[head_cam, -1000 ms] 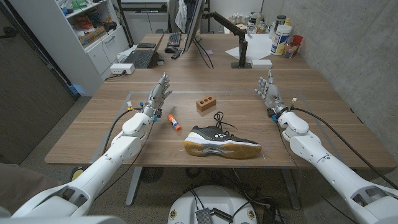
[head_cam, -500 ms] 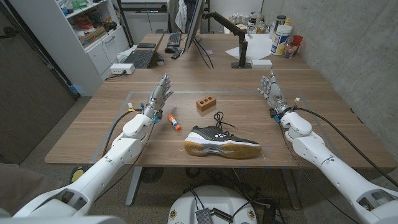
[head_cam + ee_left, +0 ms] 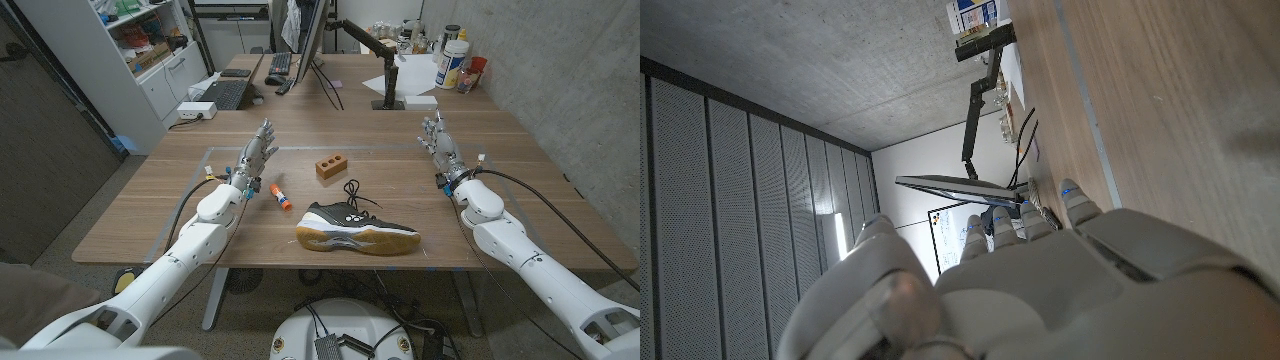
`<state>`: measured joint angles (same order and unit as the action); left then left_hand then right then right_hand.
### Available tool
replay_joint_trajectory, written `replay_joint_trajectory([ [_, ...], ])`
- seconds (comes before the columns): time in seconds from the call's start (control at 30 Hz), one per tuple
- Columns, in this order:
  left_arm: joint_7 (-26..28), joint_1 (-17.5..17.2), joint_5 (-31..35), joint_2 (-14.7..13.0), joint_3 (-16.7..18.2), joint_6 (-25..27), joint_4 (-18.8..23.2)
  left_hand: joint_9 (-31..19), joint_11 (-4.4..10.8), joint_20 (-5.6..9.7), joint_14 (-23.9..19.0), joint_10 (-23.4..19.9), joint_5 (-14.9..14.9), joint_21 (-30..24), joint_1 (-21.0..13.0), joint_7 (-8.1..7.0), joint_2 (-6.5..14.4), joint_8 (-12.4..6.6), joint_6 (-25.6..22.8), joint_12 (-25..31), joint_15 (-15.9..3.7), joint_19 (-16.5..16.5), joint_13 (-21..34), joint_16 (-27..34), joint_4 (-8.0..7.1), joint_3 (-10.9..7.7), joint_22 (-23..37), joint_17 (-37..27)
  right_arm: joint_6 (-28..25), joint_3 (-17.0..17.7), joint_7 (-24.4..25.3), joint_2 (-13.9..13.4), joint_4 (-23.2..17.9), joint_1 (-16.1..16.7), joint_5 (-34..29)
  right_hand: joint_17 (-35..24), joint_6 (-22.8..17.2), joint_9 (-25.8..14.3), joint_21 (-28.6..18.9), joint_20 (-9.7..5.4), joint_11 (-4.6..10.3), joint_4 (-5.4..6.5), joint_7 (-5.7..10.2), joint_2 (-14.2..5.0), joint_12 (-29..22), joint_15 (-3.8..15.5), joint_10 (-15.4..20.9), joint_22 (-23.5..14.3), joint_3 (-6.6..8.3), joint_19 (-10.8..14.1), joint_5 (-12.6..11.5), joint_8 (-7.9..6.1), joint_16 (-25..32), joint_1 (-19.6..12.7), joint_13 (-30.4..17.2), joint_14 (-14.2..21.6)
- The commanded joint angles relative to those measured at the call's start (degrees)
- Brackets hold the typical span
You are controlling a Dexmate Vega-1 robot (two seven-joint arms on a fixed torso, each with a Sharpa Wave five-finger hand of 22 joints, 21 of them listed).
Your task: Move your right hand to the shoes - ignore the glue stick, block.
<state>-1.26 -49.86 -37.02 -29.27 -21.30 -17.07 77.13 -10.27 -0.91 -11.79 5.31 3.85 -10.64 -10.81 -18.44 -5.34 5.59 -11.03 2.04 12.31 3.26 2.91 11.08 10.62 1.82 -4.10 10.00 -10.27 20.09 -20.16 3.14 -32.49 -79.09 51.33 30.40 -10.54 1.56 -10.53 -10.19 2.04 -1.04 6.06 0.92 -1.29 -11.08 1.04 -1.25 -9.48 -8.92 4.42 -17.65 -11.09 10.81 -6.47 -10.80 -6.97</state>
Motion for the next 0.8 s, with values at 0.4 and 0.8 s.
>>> replay_joint_trajectory([
  [0.4,-1.8,1.6,-0.2,-0.7,0.9,-0.7,-1.6,-0.1,0.06,-0.34,0.7,0.4,-0.3,-0.1,-0.6,-0.17,-0.1,0.00,-0.1,0.2,0.08,0.3,0.2,0.1,0.23,-0.22,0.1,-0.2,1.5,-0.8,6.8,-3.4,-4.6,2.0,-11.1,-0.2,0.1,-0.3,0.0,0.07,0.31,-0.80,0.53,-0.10,-0.1,0.24,-0.4,-0.1,0.07,-1.0,0.1,-0.22,-0.1,-1.5,-0.1,-1.1],
  [0.8,-2.2,1.5,-0.6,-1.2,1.1,-0.5,-1.7,-0.1,0.02,-0.33,0.8,0.3,-0.2,-0.1,-0.6,-0.15,-0.1,0.03,-0.2,0.2,0.19,0.4,0.2,0.1,0.31,-0.25,0.1,-0.2,1.7,-1.4,6.4,-5.2,-6.6,1.9,-15.3,-0.2,0.8,-0.3,0.0,0.14,0.39,-1.20,0.69,-0.19,0.0,0.34,-0.9,-0.1,0.21,-1.5,0.2,0.03,-0.1,-2.3,-0.1,-1.5],
])
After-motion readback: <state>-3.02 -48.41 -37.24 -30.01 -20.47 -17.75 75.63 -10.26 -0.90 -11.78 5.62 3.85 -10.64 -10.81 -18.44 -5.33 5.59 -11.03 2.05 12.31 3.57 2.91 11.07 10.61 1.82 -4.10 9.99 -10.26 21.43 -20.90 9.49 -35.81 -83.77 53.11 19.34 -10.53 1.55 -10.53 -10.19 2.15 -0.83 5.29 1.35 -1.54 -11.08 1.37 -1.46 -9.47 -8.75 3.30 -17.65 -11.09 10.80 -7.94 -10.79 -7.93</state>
